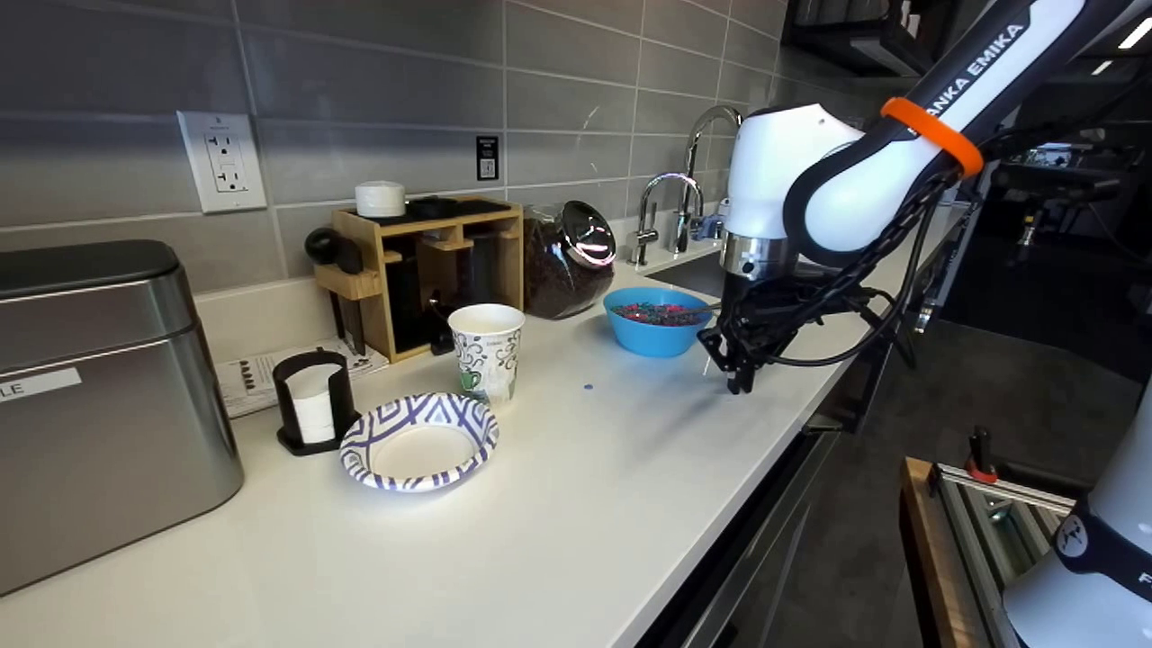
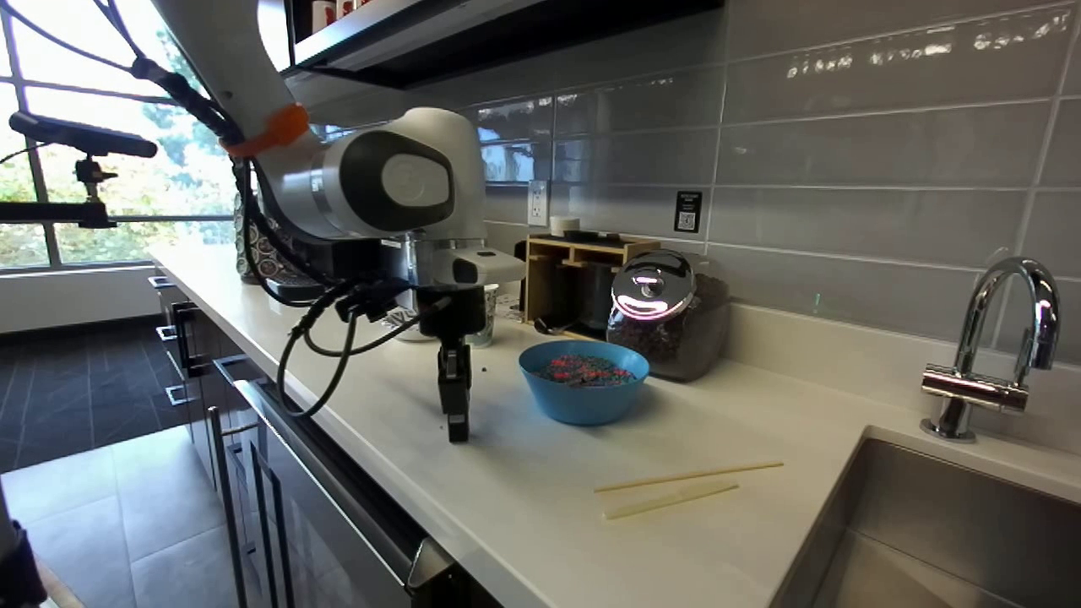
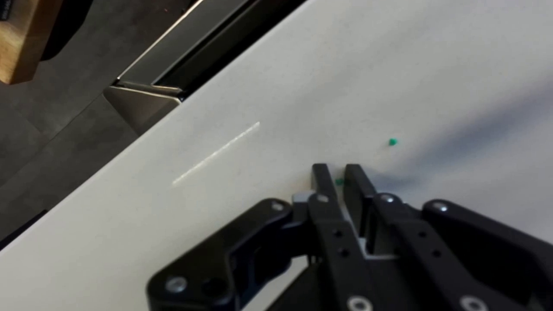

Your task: Put the contents from the countertop into the blue bowl

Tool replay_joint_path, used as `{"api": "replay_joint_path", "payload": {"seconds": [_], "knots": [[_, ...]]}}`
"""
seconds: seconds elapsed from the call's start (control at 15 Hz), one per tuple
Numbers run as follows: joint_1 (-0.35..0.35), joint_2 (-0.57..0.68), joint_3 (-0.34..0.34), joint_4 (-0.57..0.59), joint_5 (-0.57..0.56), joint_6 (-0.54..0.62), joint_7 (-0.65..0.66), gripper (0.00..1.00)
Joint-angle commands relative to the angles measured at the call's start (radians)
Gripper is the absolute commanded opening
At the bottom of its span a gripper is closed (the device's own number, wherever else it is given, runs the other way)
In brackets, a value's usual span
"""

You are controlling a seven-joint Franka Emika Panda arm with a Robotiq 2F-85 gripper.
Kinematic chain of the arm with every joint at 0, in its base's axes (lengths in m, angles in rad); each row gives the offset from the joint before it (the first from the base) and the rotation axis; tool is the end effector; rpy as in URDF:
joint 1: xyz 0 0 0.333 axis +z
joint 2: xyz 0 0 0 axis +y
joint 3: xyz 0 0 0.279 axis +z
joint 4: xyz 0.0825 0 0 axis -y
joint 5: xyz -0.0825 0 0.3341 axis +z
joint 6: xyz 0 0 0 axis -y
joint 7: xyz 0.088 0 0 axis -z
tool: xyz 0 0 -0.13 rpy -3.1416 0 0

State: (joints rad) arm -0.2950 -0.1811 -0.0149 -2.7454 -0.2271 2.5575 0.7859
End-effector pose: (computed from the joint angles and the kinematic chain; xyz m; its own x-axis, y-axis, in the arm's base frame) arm 0.3521 -0.1120 0.2567 0.6185 -0.7824 0.0724 -0.7851 -0.6116 0.0977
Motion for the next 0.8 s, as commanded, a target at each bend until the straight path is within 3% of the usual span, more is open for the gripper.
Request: {"api": "replay_joint_path", "payload": {"seconds": [0.0, 0.27, 0.47, 0.73], "knots": [[0.014, 0.026, -0.023, 0.001, -0.008, 0.029, -0.003, 0.08], [0.011, 0.033, -0.034, 0.002, -0.006, 0.027, -0.011, 0.0], [0.018, 0.023, -0.042, 0.003, 0.013, 0.019, -0.029, 0.0], [0.049, -0.036, -0.062, -0.003, 0.117, -0.011, -0.105, 0.0]]}}
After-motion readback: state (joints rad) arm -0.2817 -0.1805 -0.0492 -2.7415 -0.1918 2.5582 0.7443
